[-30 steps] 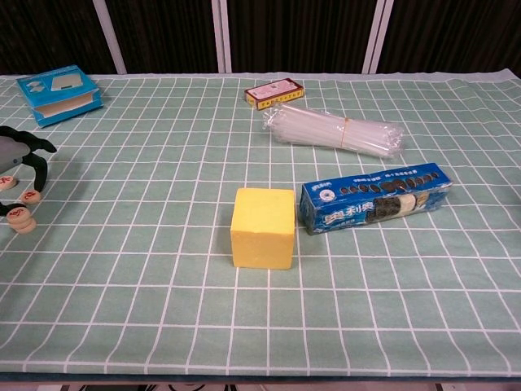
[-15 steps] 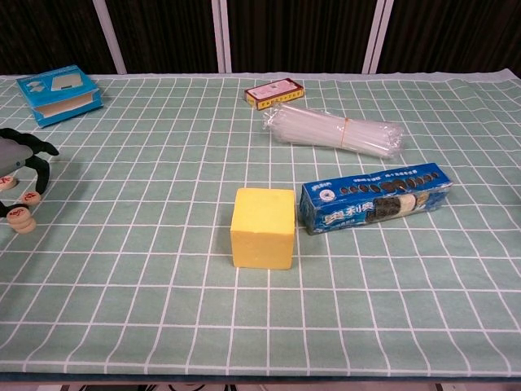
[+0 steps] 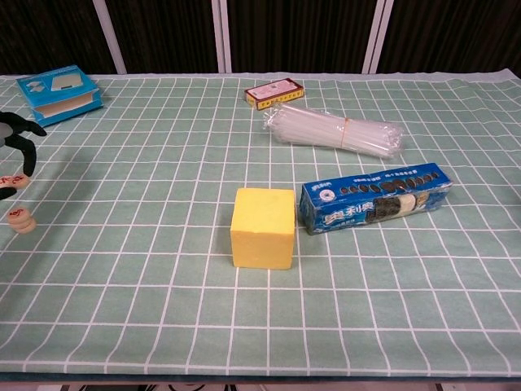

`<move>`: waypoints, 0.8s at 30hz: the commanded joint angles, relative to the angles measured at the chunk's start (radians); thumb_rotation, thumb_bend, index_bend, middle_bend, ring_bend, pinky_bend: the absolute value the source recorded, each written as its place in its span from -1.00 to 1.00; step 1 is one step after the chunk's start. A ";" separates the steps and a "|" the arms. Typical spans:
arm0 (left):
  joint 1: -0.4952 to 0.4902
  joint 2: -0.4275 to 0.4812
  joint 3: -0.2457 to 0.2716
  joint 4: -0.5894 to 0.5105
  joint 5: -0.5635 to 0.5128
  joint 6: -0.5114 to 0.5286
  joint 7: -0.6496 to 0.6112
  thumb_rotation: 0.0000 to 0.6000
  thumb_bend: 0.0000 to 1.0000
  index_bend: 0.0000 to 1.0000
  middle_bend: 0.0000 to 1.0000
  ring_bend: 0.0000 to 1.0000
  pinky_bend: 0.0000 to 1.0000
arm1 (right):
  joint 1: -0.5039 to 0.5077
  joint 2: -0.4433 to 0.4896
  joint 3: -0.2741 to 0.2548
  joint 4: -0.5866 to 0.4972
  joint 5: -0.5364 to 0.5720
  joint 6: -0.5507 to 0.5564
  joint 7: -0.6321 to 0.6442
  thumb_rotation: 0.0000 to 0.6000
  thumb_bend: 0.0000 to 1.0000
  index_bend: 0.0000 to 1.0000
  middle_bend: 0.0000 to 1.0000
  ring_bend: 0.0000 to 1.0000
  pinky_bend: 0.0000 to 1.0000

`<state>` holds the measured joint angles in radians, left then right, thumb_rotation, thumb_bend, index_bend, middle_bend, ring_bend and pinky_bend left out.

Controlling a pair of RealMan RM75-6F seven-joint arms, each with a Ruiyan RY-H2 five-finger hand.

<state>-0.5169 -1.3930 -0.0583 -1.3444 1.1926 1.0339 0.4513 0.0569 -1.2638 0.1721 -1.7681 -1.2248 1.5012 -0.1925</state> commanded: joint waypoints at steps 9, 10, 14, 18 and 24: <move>0.055 0.100 0.068 -0.131 0.130 0.071 -0.054 1.00 -0.34 -0.01 -0.81 -1.00 -1.00 | 0.000 -0.002 0.000 0.000 -0.001 0.003 -0.005 1.00 -0.47 -0.76 -0.90 -1.00 -1.00; 0.059 0.100 0.075 -0.133 0.138 0.073 -0.048 1.00 -0.34 -0.01 -0.80 -1.00 -1.00 | 0.000 -0.002 0.000 0.000 0.000 0.003 -0.004 1.00 -0.47 -0.76 -0.90 -1.00 -1.00; 0.068 0.088 0.092 -0.133 0.158 0.079 -0.025 1.00 -0.34 -0.01 -0.80 -1.00 -1.00 | 0.000 0.000 0.000 -0.001 0.000 0.002 -0.002 1.00 -0.47 -0.76 -0.90 -1.00 -1.00; 0.071 0.075 0.095 -0.128 0.167 0.080 -0.013 1.00 -0.34 -0.01 -0.80 -1.00 -1.00 | -0.001 0.000 0.001 0.000 -0.001 0.003 0.000 1.00 -0.47 -0.76 -0.90 -1.00 -1.00; 0.073 0.060 0.088 -0.121 0.158 0.079 0.009 1.00 -0.34 -0.04 -0.80 -1.00 -1.00 | 0.000 0.001 0.002 0.000 0.003 0.000 0.002 1.00 -0.47 -0.76 -0.90 -1.00 -1.00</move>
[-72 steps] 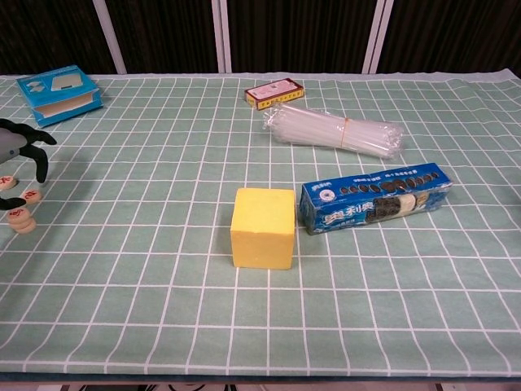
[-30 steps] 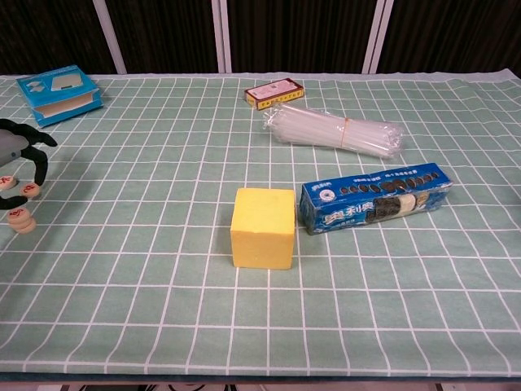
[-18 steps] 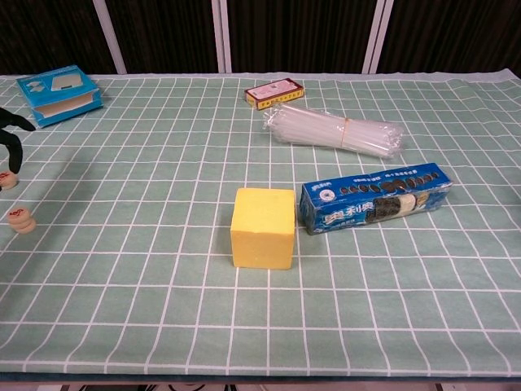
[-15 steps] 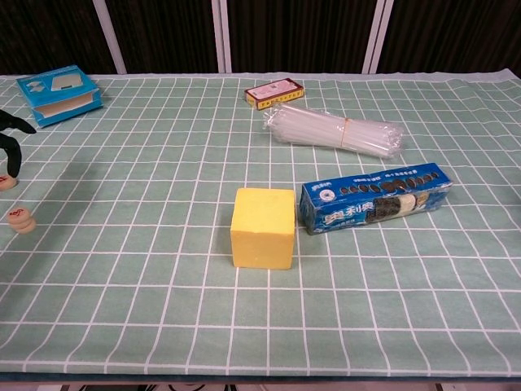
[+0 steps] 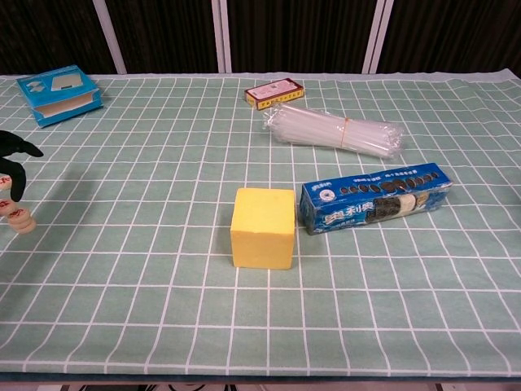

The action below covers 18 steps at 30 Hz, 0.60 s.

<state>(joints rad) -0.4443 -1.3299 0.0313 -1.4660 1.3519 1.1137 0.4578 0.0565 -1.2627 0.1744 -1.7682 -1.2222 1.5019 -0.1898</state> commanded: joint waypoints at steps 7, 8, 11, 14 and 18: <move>-0.002 -0.017 -0.004 0.007 -0.001 -0.009 0.020 1.00 -0.34 -0.06 -0.80 -1.00 -1.00 | -0.001 -0.001 0.001 0.000 0.000 0.003 -0.001 1.00 -0.47 -0.76 -0.90 -1.00 -1.00; -0.002 -0.019 -0.005 0.011 -0.003 -0.009 0.024 1.00 -0.34 -0.08 -0.81 -1.00 -1.00 | -0.001 -0.001 0.001 -0.001 0.001 0.002 -0.001 1.00 -0.47 -0.76 -0.90 -1.00 -1.00; 0.001 -0.026 -0.008 0.019 -0.008 -0.008 0.030 1.00 -0.34 -0.10 -0.81 -1.00 -1.00 | 0.000 0.000 0.001 0.000 0.001 0.002 0.000 1.00 -0.47 -0.76 -0.90 -1.00 -1.00; 0.001 -0.027 -0.008 0.021 -0.007 -0.008 0.030 1.00 -0.34 -0.11 -0.81 -1.00 -1.00 | 0.000 0.000 0.002 0.000 0.002 0.002 0.000 1.00 -0.47 -0.76 -0.90 -1.00 -1.00; 0.001 -0.028 -0.009 0.021 -0.004 -0.009 0.036 1.00 -0.34 -0.13 -0.81 -1.00 -1.00 | 0.000 0.000 0.002 0.000 0.003 0.002 0.000 1.00 -0.47 -0.76 -0.90 -1.00 -1.00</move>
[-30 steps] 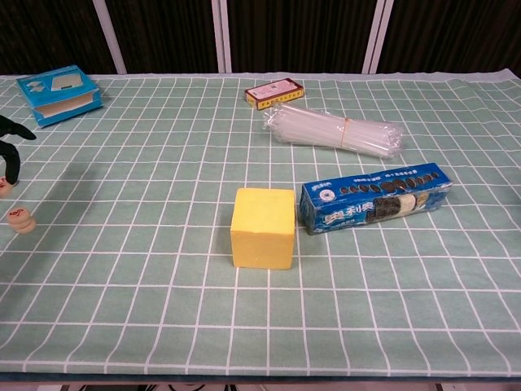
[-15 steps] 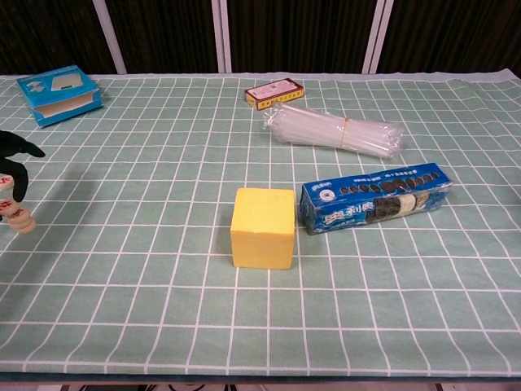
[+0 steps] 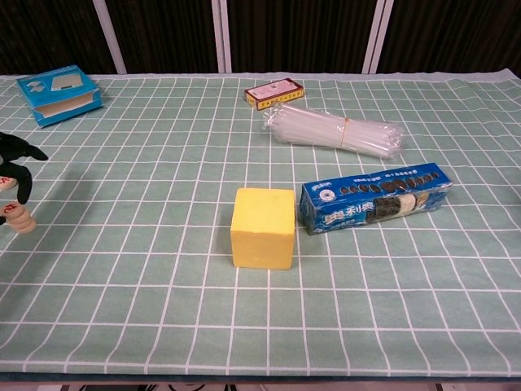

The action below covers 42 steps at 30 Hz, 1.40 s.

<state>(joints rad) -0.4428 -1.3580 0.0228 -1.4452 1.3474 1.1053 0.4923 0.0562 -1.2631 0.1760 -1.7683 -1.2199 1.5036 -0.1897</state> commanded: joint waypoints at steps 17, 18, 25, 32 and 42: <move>0.017 0.020 -0.008 -0.013 0.014 0.032 -0.017 1.00 -0.36 -0.25 -0.82 -1.00 -1.00 | 0.001 0.001 0.000 -0.002 0.004 -0.002 -0.003 1.00 -0.47 -0.76 -0.90 -1.00 -1.00; 0.019 0.026 -0.008 -0.015 0.016 0.037 -0.021 1.00 -0.36 -0.25 -0.82 -1.00 -1.00 | 0.000 0.001 0.000 -0.002 0.004 -0.002 -0.003 1.00 -0.47 -0.76 -0.90 -1.00 -1.00; 0.037 0.058 -0.025 0.019 -0.007 0.045 -0.093 1.00 -0.37 -0.28 -0.83 -1.00 -1.00 | 0.000 -0.001 0.000 -0.003 0.002 0.002 -0.002 1.00 -0.47 -0.76 -0.90 -1.00 -1.00; 0.004 0.031 -0.073 0.147 -0.067 -0.035 -0.192 1.00 -0.37 -0.28 -0.83 -1.00 -1.00 | 0.001 -0.002 0.001 -0.004 0.005 0.000 -0.006 1.00 -0.47 -0.76 -0.90 -1.00 -1.00; -0.057 -0.049 -0.123 0.315 -0.171 -0.159 -0.181 1.00 -0.37 -0.28 -0.83 -1.00 -1.00 | 0.001 -0.002 0.002 -0.004 0.011 -0.001 -0.006 1.00 -0.47 -0.76 -0.90 -1.00 -1.00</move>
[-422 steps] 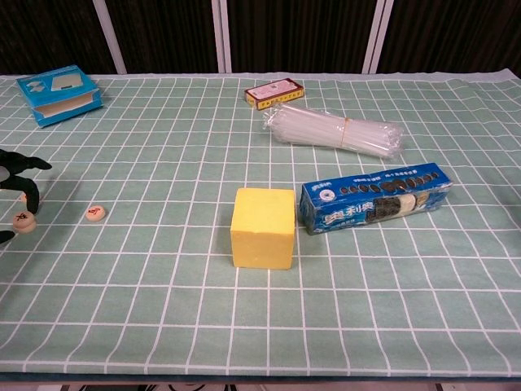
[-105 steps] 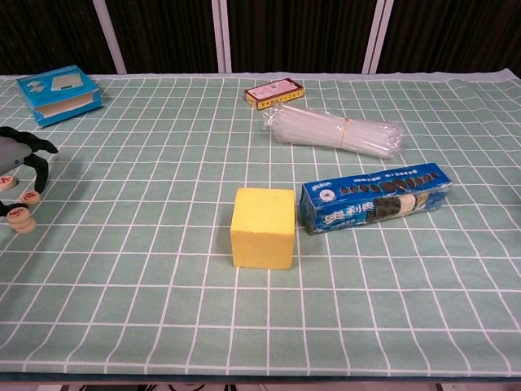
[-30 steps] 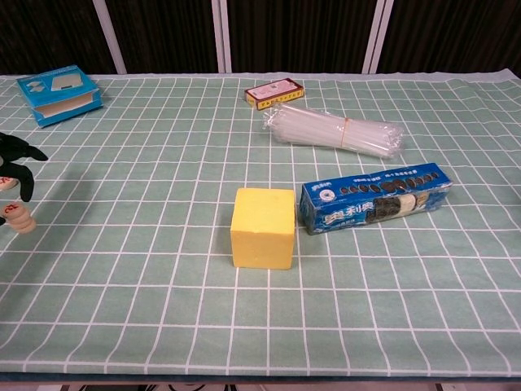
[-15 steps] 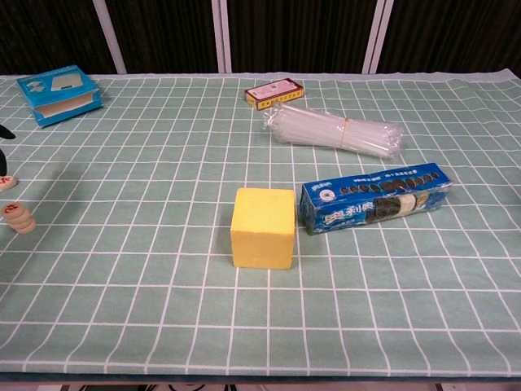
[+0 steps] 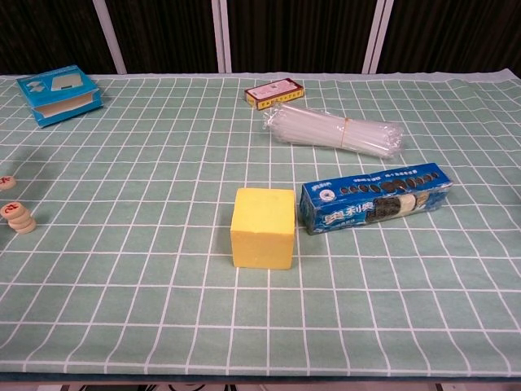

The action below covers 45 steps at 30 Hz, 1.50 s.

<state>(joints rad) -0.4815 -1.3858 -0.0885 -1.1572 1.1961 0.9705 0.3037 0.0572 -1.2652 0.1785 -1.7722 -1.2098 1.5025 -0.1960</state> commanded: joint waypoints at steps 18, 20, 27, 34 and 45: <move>-0.062 -0.119 -0.019 0.135 -0.055 -0.081 0.044 1.00 -0.37 -0.19 -0.83 -1.00 -0.97 | 0.001 -0.001 0.001 0.002 0.004 0.000 -0.003 1.00 -0.47 -0.76 -0.90 -1.00 -1.00; -0.063 -0.123 -0.017 0.138 -0.052 -0.081 0.043 1.00 -0.37 -0.18 -0.83 -1.00 -0.97 | 0.001 -0.001 0.001 0.002 0.005 0.000 -0.004 1.00 -0.47 -0.76 -0.90 -1.00 -1.00; -0.065 -0.136 -0.010 0.147 -0.044 -0.080 0.050 1.00 -0.36 -0.12 -0.81 -1.00 -0.97 | 0.000 -0.001 0.002 0.001 0.005 0.000 0.001 1.00 -0.47 -0.76 -0.90 -1.00 -1.00; -0.065 -0.138 -0.010 0.141 -0.050 -0.078 0.063 1.00 -0.35 -0.09 -0.81 -1.00 -0.96 | 0.001 -0.001 0.003 0.002 0.007 0.000 0.001 1.00 -0.47 -0.76 -0.90 -1.00 -1.00; -0.059 -0.131 -0.008 0.140 -0.058 -0.080 0.063 1.00 -0.35 -0.05 -0.80 -1.00 -0.96 | 0.000 -0.002 0.005 0.000 0.011 0.001 -0.002 1.00 -0.47 -0.76 -0.90 -1.00 -1.00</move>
<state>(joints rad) -0.5409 -1.5176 -0.0965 -1.0177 1.1383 0.8907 0.3673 0.0574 -1.2674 0.1831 -1.7720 -1.1986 1.5040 -0.1985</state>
